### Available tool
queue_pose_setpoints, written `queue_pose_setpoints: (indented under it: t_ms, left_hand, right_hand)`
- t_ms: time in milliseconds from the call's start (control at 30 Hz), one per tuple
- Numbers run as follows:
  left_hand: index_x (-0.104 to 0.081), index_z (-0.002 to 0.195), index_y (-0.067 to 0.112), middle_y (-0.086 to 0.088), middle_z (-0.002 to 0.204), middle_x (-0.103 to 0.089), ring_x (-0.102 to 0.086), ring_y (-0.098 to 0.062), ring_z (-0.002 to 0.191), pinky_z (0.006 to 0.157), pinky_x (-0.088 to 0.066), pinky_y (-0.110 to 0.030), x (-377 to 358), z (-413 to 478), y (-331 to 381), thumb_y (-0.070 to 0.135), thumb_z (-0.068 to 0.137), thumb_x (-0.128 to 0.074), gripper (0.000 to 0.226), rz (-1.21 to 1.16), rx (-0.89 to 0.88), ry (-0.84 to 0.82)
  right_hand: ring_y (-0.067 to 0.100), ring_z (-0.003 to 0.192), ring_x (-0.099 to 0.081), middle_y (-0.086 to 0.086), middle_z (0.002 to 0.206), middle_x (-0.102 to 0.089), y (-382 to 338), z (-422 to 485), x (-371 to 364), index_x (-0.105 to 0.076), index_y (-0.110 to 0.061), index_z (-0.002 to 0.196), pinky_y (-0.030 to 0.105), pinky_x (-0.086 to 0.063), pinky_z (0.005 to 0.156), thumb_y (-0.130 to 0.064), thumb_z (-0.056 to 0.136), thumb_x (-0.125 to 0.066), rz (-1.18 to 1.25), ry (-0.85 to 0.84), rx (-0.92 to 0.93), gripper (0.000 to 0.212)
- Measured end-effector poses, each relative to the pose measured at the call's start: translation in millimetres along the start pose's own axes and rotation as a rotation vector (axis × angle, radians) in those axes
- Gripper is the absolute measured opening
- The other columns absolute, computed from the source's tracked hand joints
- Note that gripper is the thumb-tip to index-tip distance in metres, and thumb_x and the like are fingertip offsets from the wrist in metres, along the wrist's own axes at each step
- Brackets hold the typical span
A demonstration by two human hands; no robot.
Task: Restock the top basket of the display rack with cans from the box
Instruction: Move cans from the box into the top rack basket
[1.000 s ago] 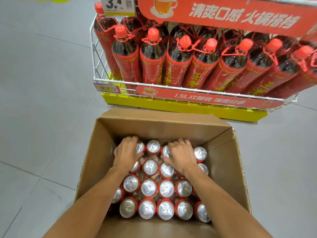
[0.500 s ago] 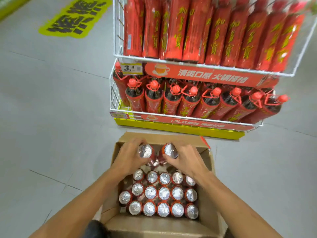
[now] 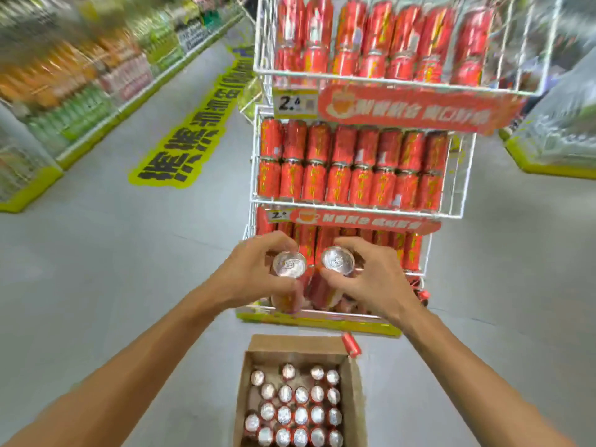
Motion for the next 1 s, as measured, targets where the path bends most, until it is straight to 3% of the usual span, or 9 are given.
queue_pose_setpoints:
  t_ms: [100,200,300,500,667,800,867,1000]
  left_hand:
    - [-0.069,0.100,0.019,-0.006,0.094,-0.072,-0.066,-0.012,0.083,0.081,-0.060,-0.048,43.8,15.4,78.1,0.015,0.068,-0.087,0.038,-0.079,-0.029,0.044]
    - [-0.070,0.102,0.016,-0.006,0.094,-0.075,-0.068,-0.008,0.081,0.076,-0.058,-0.034,75.5,33.2,135.0,0.011,0.071,-0.091,0.038,-0.129,-0.057,0.096]
    - [-0.072,0.103,0.014,-0.003,0.095,-0.077,-0.070,-0.010,0.082,0.074,-0.056,-0.021,95.7,50.7,173.0,0.017,0.073,-0.091,0.037,-0.177,-0.070,0.134]
    - [-0.072,0.101,0.009,-0.005,0.093,-0.079,-0.073,-0.012,0.085,0.076,-0.058,-0.022,106.3,97.9,211.3,0.016,0.073,-0.091,0.034,-0.270,-0.016,0.218]
    - [-0.071,0.102,0.004,-0.018,0.095,-0.077,-0.071,-0.014,0.079,0.067,-0.055,-0.022,114.1,162.3,219.9,0.021,0.073,-0.091,0.038,-0.256,0.044,0.303]
    - [-0.070,0.101,-0.004,-0.018,0.084,-0.075,-0.070,-0.019,0.078,0.080,-0.058,-0.039,125.2,216.2,219.7,0.015,0.073,-0.091,0.040,-0.270,0.055,0.391]
    - [-0.070,0.101,-0.004,-0.019,0.085,-0.074,-0.068,-0.019,0.078,0.083,-0.058,-0.044,132.8,242.1,216.1,0.017,0.072,-0.092,0.042,-0.255,0.066,0.409]
    - [-0.073,0.097,-0.001,-0.007,0.077,-0.064,-0.058,-0.014,0.069,0.062,-0.048,-0.031,153.0,289.3,198.2,0.030,0.069,-0.093,0.046,-0.212,0.085,0.426]
  right_hand:
    - [-0.004,0.092,-0.066,-0.016,0.103,-0.075,-55.1,32.5,64.5,-0.074,-0.022,0.117,0.012,-0.049,0.085,-0.048,0.076,-0.086,0.039,0.064,0.004,0.050]
    - [-0.007,0.087,-0.066,-0.017,0.096,-0.074,-91.3,59.8,115.1,-0.076,-0.020,0.111,0.011,-0.048,0.078,-0.040,0.078,-0.088,0.082,0.101,0.011,0.040]
    - [-0.001,0.089,-0.071,-0.016,0.095,-0.077,-114.4,82.6,152.0,-0.076,-0.025,0.109,0.023,-0.057,0.083,-0.044,0.078,-0.087,0.142,0.131,-0.008,0.038]
    - [0.016,0.077,-0.072,-0.006,0.078,-0.077,-122.5,130.5,195.3,-0.078,-0.028,0.085,0.045,-0.059,0.075,-0.053,0.077,-0.085,0.178,0.137,-0.015,0.027]
    - [0.020,0.072,-0.070,-0.001,0.069,-0.074,-102.3,197.6,212.7,-0.078,-0.021,0.073,0.046,-0.056,0.071,-0.061,0.074,-0.082,0.156,0.147,0.003,0.041]
    - [0.024,0.071,-0.068,0.006,0.067,-0.072,-84.3,267.0,209.9,-0.076,-0.010,0.075,0.048,-0.056,0.070,-0.082,0.064,-0.070,0.058,0.183,-0.002,0.074]
    - [0.025,0.066,-0.066,0.009,0.064,-0.069,-76.3,296.6,205.2,-0.074,-0.005,0.072,0.046,-0.055,0.067,-0.083,0.063,-0.071,0.075,0.193,-0.035,0.078]
    - [0.015,0.045,-0.034,-0.008,0.042,-0.032,-61.9,345.3,187.4,-0.044,-0.015,0.047,0.036,-0.027,0.050,-0.074,0.067,-0.078,0.097,0.221,-0.092,0.071]
Point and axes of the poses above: each hand's wrist, its own z-axis towards the middle knuckle, its own x-axis out of the back of the hand, y = z × x, the point moved 1 cm from there along z, towards the middle knuckle
